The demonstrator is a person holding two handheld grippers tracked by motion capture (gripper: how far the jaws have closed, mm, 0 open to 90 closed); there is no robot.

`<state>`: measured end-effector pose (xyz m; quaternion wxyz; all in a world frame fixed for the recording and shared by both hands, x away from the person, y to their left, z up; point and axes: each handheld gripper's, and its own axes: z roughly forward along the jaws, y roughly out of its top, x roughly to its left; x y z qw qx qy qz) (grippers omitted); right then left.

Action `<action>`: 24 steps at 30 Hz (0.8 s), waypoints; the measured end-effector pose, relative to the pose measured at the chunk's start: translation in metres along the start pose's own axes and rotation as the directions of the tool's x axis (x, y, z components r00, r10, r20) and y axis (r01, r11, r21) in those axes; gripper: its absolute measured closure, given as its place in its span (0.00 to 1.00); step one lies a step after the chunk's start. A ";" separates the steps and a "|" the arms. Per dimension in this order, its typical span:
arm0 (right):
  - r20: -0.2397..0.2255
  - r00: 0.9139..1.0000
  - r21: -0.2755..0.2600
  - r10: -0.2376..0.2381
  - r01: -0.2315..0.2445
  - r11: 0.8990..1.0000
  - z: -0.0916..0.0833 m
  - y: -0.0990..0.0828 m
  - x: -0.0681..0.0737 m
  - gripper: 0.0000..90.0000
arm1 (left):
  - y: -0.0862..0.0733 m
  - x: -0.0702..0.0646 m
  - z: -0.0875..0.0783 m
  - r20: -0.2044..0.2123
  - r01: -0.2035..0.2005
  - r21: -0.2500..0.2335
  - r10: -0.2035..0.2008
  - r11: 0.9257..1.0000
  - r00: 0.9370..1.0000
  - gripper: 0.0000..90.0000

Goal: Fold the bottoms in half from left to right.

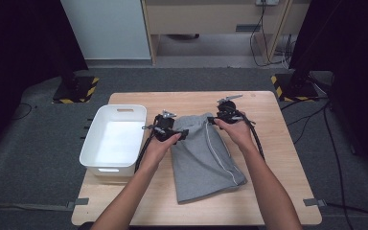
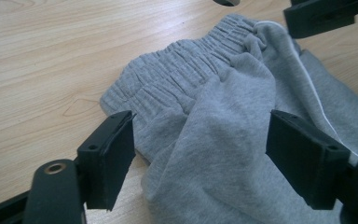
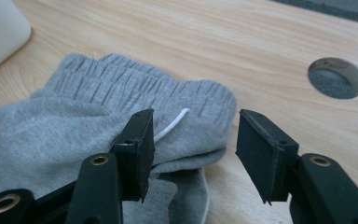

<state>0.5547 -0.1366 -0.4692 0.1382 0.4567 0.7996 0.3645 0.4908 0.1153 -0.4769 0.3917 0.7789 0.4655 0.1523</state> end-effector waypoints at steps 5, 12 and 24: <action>-0.014 1.000 0.033 0.006 -0.006 0.999 0.015 -0.005 0.006 0.47 | -0.003 0.000 0.006 -0.020 -0.003 0.019 0.004 1.000 1.000 0.29; -0.005 1.000 0.062 0.021 -0.021 0.998 0.030 -0.016 0.008 0.37 | -0.012 0.001 0.018 -0.033 0.019 0.049 -0.017 0.999 0.999 0.31; -0.030 0.996 0.083 0.084 -0.082 0.993 0.041 -0.030 0.004 0.36 | -0.028 0.011 0.030 -0.026 0.048 0.103 -0.045 0.994 0.999 0.39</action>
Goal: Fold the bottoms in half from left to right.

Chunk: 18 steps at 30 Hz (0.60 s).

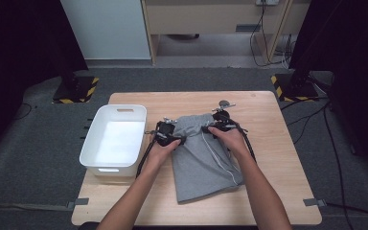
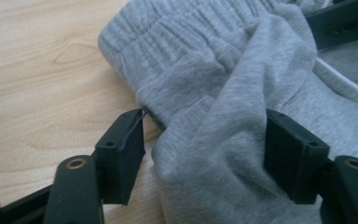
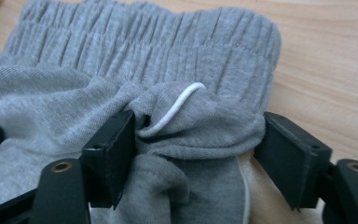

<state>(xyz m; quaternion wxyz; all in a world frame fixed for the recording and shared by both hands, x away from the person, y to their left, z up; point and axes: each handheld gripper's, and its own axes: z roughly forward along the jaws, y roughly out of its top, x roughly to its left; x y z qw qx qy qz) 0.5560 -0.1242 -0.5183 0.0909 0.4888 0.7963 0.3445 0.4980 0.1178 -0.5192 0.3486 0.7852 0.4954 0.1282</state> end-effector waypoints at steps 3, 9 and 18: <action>-0.018 1.000 0.006 -0.002 0.003 1.000 0.000 -0.001 0.000 0.44 | -0.002 0.002 0.003 0.008 -0.002 0.012 0.002 1.000 1.000 0.44; -0.024 0.999 0.019 -0.040 0.041 0.999 -0.004 -0.003 0.001 0.64 | -0.002 0.003 0.007 -0.001 -0.021 -0.014 0.021 1.000 1.000 0.57; -0.005 0.999 0.035 -0.044 0.044 0.998 -0.024 -0.025 0.000 0.70 | 0.005 -0.007 0.015 -0.005 -0.079 -0.014 0.079 0.997 0.997 0.68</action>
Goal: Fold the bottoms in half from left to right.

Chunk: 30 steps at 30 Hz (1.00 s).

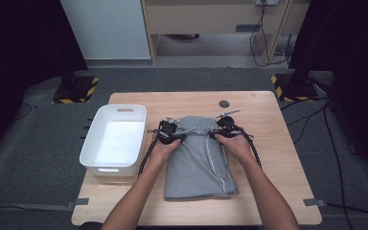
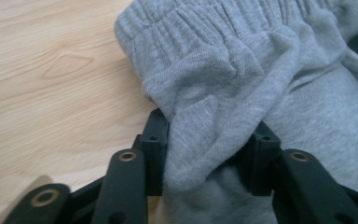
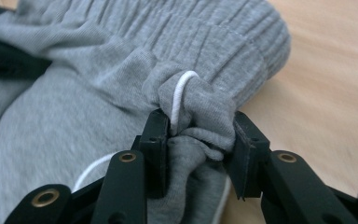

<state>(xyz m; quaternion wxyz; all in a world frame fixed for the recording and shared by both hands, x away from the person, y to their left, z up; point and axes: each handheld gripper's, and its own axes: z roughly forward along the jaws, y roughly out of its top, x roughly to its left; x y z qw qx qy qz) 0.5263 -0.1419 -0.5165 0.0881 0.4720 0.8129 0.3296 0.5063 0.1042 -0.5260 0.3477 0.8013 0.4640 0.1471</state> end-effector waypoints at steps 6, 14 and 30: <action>-0.006 1.000 -0.024 0.022 -0.022 0.999 -0.015 -0.016 -0.008 0.60 | 0.000 -0.019 0.000 0.006 -0.081 0.017 0.081 0.997 0.997 0.73; -0.057 0.993 -0.100 0.107 -0.112 0.989 -0.015 -0.010 -0.018 0.42 | -0.001 -0.019 -0.001 0.026 -0.093 0.023 0.092 0.995 0.995 0.77; -0.040 0.996 -0.060 0.083 -0.085 0.995 0.004 -0.005 -0.011 0.37 | 0.000 -0.008 -0.019 0.064 -0.059 -0.071 0.064 0.996 0.996 0.55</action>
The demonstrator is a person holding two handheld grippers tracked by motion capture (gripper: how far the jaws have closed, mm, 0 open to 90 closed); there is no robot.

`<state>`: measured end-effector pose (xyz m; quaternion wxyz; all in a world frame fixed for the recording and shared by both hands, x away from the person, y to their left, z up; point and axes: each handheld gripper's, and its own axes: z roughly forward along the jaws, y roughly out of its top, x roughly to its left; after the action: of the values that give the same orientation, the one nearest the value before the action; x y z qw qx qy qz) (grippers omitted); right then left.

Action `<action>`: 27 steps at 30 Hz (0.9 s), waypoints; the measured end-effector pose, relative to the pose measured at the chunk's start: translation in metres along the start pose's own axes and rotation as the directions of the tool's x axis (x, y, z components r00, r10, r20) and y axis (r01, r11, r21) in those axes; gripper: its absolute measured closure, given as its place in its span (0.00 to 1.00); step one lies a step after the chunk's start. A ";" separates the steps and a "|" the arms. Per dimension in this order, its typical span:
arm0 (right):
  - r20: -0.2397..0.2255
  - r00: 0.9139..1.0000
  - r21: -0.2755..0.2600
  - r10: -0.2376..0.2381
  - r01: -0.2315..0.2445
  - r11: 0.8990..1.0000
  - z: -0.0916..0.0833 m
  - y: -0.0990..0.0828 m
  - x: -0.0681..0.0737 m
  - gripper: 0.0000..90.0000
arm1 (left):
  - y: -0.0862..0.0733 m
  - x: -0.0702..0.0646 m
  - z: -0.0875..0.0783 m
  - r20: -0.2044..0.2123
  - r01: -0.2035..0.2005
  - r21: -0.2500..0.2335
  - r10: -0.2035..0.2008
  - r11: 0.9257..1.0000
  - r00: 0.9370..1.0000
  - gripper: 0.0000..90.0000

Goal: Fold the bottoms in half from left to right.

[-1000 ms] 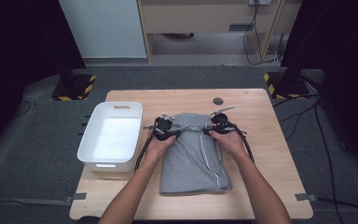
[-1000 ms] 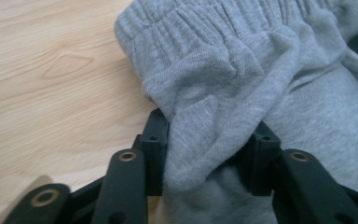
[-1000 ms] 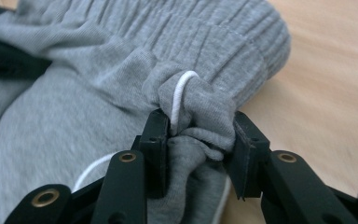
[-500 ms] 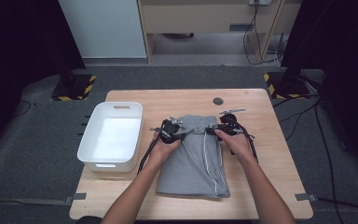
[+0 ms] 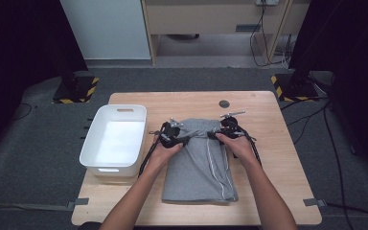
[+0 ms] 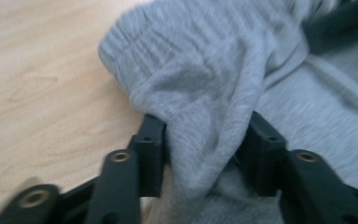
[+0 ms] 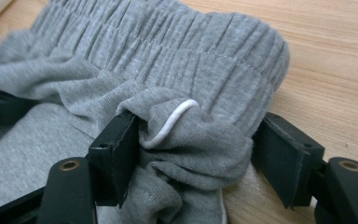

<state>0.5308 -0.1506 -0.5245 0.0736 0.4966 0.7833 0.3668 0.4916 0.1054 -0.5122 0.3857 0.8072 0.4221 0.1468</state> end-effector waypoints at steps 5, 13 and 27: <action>0.030 0.999 0.010 -0.025 0.025 1.000 0.000 0.000 0.004 0.39 | 0.007 0.001 -0.005 0.001 0.003 -0.034 -0.003 0.999 1.000 0.49; 0.048 0.998 0.011 -0.049 0.049 0.999 0.001 -0.001 0.007 0.40 | 0.009 0.006 -0.002 -0.020 0.034 -0.074 -0.036 0.997 0.999 0.50; 0.025 0.998 0.014 -0.051 0.051 0.999 0.001 -0.001 0.011 0.54 | -0.004 0.018 0.019 -0.030 0.087 0.025 -0.086 0.996 0.996 0.51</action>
<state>0.5249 -0.1418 -0.5233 0.0894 0.4813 0.7972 0.3533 0.5109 0.1119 -0.5291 0.3748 0.7910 0.4641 0.1358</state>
